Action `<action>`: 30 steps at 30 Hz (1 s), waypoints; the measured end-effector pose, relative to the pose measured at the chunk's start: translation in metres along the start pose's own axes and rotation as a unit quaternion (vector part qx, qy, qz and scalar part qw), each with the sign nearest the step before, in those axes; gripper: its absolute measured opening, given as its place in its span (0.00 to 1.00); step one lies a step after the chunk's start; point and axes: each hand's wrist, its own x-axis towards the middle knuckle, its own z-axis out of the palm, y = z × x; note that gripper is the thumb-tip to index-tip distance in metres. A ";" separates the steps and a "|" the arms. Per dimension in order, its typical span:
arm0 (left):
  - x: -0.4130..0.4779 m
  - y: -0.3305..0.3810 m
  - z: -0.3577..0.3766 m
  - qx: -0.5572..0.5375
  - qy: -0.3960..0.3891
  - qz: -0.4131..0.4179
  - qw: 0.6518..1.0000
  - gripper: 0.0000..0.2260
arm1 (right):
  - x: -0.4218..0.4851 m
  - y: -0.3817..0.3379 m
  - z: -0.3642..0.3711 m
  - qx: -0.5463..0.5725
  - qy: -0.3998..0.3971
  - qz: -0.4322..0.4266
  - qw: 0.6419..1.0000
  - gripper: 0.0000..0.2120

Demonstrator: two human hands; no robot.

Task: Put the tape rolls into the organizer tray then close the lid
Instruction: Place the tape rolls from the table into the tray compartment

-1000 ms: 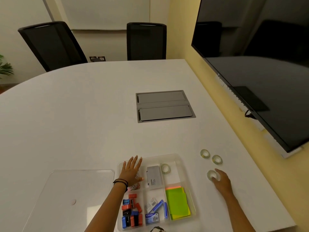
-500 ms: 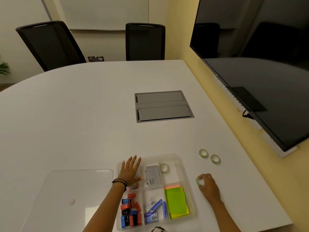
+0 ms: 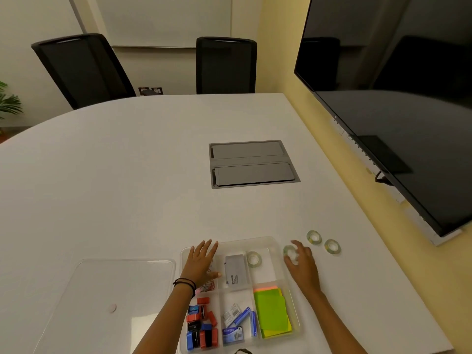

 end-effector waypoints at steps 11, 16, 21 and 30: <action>-0.003 0.000 -0.002 -0.012 0.010 0.045 0.999 0.39 | 0.031 -0.030 0.050 -0.389 -0.234 -0.230 0.860 0.22; -0.001 -0.002 -0.003 -0.029 0.009 0.057 0.998 0.41 | 0.042 -0.025 0.054 -0.450 -0.225 -0.247 0.828 0.19; 0.002 -0.004 -0.002 -0.056 0.010 0.058 0.997 0.41 | 0.046 -0.020 0.056 -0.448 -0.228 -0.250 0.827 0.20; 0.005 -0.007 0.004 -0.076 0.021 0.053 0.995 0.41 | 0.057 -0.034 0.008 -0.032 -0.275 -0.116 0.954 0.13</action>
